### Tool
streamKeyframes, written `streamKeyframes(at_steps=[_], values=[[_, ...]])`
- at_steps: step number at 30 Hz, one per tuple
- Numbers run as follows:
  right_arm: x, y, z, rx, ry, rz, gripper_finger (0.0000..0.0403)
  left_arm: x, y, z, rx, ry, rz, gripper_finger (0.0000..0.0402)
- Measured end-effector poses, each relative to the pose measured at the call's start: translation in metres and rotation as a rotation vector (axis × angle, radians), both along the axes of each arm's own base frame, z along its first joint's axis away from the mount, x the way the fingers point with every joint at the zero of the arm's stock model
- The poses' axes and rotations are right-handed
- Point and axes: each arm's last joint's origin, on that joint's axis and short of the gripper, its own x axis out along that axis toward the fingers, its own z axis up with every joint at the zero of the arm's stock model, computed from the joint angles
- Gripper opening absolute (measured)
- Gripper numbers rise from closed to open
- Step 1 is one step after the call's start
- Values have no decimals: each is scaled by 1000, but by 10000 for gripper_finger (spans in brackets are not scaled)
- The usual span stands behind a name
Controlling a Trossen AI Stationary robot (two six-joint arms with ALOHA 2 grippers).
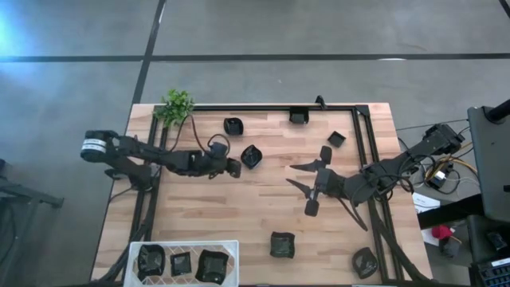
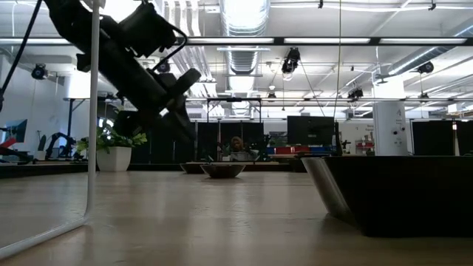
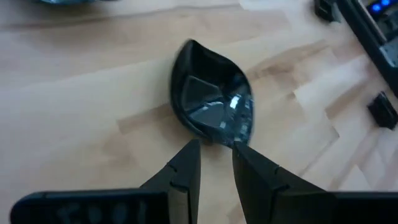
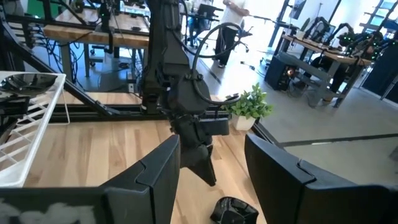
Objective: Pick & Place Mini shaped plates
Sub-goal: Stack the black leaf shaped plate on top of the other black leaf shaped plate on the shelf
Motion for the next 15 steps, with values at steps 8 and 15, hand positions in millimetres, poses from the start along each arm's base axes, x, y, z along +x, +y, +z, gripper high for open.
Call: streamKeyframes(at_steps=[8, 15], values=[[0, 0, 0, 0, 0, 0, 178, -2, 2, -1, 46, 3, 69, 85], [0, 0, 0, 0, -1, 0, 178, 7, 3, -15, 45, 0, 80, 85]])
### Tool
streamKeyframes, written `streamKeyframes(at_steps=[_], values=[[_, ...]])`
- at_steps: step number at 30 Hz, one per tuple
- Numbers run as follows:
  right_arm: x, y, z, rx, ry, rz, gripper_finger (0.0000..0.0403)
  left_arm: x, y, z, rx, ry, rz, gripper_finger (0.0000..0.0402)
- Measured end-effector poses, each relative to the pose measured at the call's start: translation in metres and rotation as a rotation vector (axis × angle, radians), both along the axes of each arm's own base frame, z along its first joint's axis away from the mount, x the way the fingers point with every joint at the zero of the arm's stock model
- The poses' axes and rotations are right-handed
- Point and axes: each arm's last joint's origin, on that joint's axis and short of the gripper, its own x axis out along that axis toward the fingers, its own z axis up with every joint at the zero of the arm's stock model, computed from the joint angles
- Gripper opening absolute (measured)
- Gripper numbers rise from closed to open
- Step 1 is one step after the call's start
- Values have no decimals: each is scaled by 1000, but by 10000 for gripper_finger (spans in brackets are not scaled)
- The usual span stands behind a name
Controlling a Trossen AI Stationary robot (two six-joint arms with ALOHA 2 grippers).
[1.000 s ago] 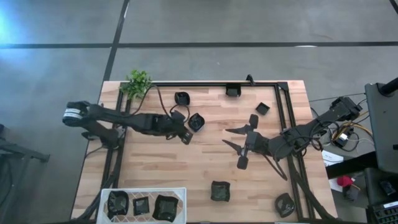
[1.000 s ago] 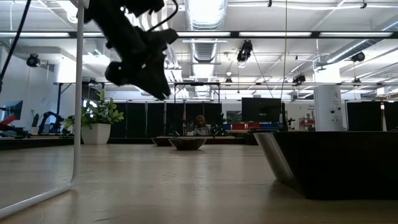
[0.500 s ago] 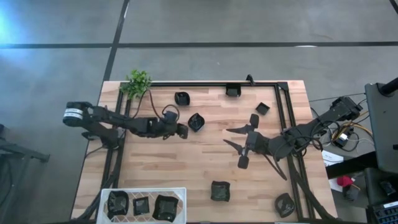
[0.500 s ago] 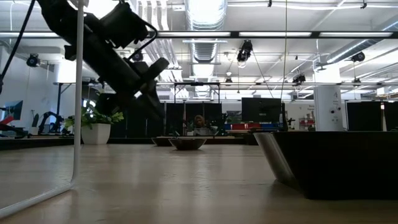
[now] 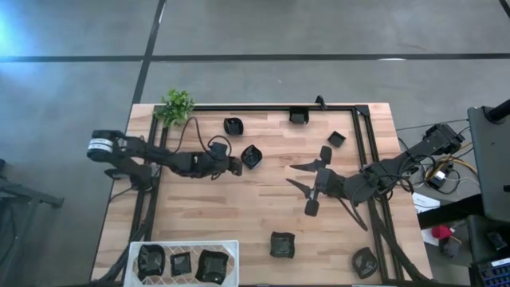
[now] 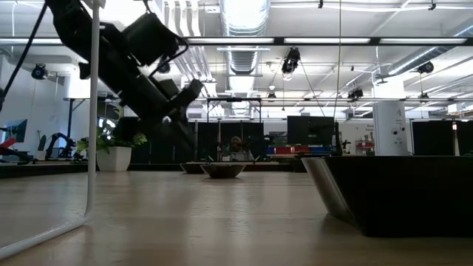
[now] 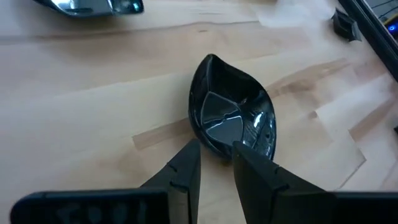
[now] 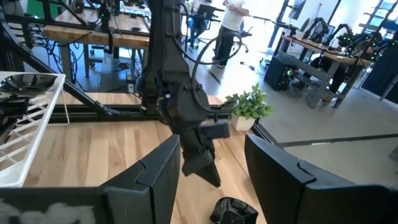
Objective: Pick & Place Mini shaped plates
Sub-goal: Stack the black leaf shaped plate on top of the other black leaf shaped plate on the shelf
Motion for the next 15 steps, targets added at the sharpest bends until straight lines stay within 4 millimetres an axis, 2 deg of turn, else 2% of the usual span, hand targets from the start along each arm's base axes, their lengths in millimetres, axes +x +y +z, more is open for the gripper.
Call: streamKeyframes(at_steps=[6, 15], values=[[0, 0, 0, 1, 0, 0, 178, 11, 0, -18, 0, -10, 0, 85], [0, 0, 0, 0, 0, 0, 178, 15, 4, -30, -18, -12, 25, 85]])
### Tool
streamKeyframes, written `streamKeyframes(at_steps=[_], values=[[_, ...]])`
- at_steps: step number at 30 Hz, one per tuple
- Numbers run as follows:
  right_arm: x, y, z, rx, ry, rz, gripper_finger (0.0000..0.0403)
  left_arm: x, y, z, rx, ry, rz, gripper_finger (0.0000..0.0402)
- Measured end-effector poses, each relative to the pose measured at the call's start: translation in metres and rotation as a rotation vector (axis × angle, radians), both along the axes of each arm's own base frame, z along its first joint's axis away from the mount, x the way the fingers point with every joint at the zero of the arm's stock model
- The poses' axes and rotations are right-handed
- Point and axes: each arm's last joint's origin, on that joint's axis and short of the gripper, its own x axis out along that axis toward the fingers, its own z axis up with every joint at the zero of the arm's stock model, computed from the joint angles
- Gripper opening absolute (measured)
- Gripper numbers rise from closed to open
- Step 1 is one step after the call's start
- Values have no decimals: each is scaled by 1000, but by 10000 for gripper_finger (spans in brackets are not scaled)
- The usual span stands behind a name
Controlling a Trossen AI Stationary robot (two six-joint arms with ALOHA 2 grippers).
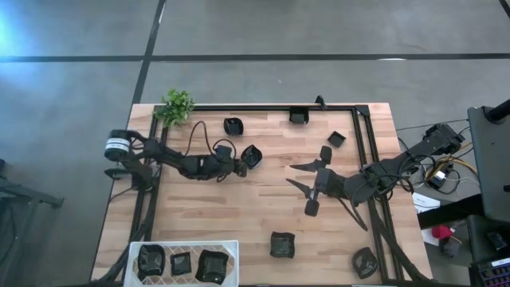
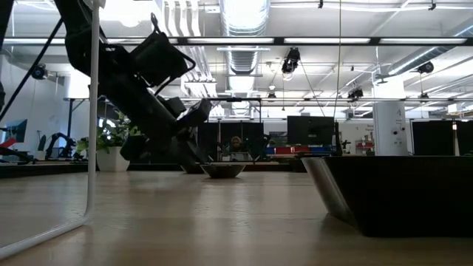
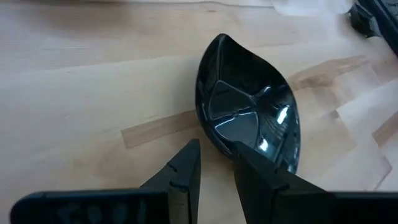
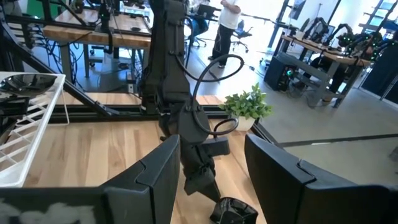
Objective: Pick & Place Mini shaped plates
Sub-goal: Stack the black leaf shaped plate on top of the other black leaf shaped plate on the shelf
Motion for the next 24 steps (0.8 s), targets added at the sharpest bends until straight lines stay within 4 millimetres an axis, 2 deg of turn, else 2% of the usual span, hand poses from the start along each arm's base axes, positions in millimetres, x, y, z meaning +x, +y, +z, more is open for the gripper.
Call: streamKeyframes(at_steps=[24], values=[[0, 0, 0, -7, 3, 1, 178, 9, 2, -13, 6, -67, 37, 85]])
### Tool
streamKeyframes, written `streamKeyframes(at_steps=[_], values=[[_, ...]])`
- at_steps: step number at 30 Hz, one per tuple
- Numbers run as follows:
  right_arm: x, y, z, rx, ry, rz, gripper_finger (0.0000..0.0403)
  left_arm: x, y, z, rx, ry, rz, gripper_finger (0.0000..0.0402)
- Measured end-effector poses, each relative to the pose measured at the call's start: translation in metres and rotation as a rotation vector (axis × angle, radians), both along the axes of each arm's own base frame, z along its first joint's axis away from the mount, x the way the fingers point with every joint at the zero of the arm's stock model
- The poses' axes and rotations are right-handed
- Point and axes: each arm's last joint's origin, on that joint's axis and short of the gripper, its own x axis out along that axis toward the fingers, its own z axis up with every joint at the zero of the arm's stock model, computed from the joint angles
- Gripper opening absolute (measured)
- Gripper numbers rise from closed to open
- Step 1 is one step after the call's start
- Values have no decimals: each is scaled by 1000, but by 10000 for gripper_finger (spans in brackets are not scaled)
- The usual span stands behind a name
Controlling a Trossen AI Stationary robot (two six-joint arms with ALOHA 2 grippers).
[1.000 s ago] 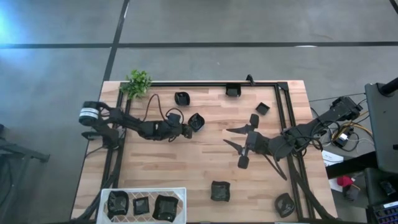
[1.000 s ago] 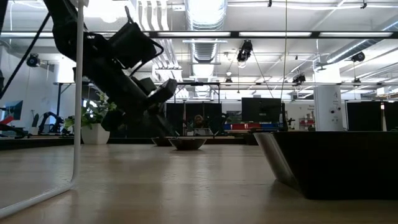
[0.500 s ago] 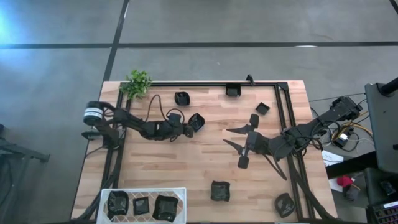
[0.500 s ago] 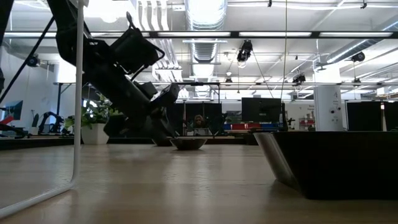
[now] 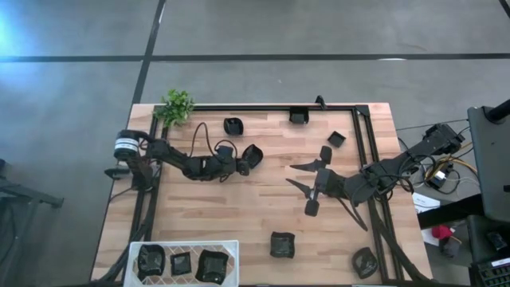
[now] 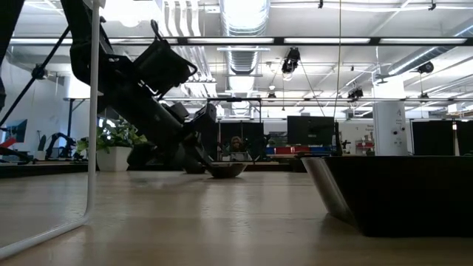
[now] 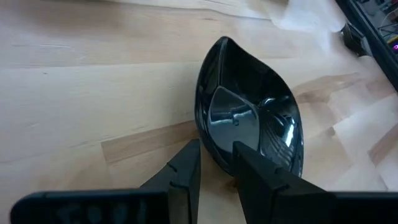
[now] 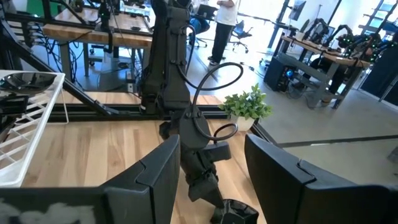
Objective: Pick & Place Mini shaped plates
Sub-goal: Stack the black leaf shaped plate on top of the other black leaf shaped plate on the shelf
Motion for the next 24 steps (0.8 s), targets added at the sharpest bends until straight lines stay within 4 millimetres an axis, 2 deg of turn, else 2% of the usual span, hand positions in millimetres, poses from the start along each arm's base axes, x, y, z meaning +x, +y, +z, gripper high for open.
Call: streamKeyframes(at_steps=[6, 13, 19, 24], values=[[0, 0, 0, 0, 0, 0, 178, 0, 0, 0, 1, -2, 0, 79], [0, 0, 0, 0, 0, 0, 178, 0, 0, 0, 26, 18, -4, 8], [0, 0, 0, 1, 0, 0, 178, 0, 0, 1, 45, 28, -13, 1], [0, 0, 0, 4, -2, -1, 178, -1, -1, 12, 77, 13, -39, 0]])
